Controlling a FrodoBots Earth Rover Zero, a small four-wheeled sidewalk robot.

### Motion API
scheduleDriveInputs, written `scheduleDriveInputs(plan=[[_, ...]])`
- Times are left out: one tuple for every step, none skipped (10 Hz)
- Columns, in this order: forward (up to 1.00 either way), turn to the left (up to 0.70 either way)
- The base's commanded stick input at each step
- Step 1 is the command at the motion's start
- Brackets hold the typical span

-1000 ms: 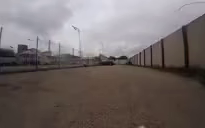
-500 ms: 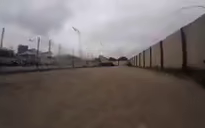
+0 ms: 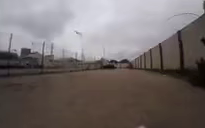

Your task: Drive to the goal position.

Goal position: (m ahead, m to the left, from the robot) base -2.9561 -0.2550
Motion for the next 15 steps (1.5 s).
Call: scheduleDriveInputs(plan=[[-1.0,0.0],[-1.0,0.0],[-1.0,0.0],[-1.0,0.0],[-1.0,0.0],[-1.0,0.0],[-1.0,0.0],[-1.0,0.0],[-1.0,0.0],[-1.0,0.0],[-1.0,0.0],[-1.0,0.0],[-1.0,0.0],[-1.0,0.0],[-1.0,0.0]])
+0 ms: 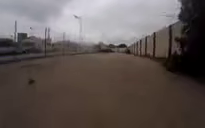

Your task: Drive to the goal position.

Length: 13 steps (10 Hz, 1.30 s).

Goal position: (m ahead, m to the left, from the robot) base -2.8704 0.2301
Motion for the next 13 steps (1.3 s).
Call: scheduleDriveInputs(plan=[[-1.0,0.0],[-1.0,0.0],[-1.0,0.0],[-1.0,0.0],[-1.0,0.0],[-1.0,0.0],[-1.0,0.0],[-1.0,0.0],[-1.0,0.0],[-1.0,0.0],[-1.0,0.0],[-1.0,0.0],[-1.0,0.0]])
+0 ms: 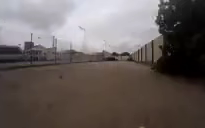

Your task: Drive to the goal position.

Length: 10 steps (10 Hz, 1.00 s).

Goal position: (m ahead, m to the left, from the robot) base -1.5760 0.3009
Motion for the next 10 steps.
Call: scheduleDriveInputs(plan=[[-1.0,0.0],[-1.0,0.0],[-1.0,0.0],[-1.0,0.0],[-1.0,0.0],[-0.89,0.0],[-0.75,0.0],[-0.61,0.0],[-0.46,0.0],[-0.32,0.0]])
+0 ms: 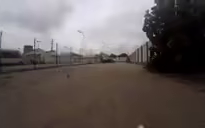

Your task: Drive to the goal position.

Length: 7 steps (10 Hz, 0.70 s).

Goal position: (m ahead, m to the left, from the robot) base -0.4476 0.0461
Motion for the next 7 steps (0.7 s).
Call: scheduleDriveInputs(plan=[[-0.18,0.0],[-0.03,0.0],[0.0,0.0],[0.0,0.0],[0.0,0.0],[0.0,0.0],[0.0,0.0]])
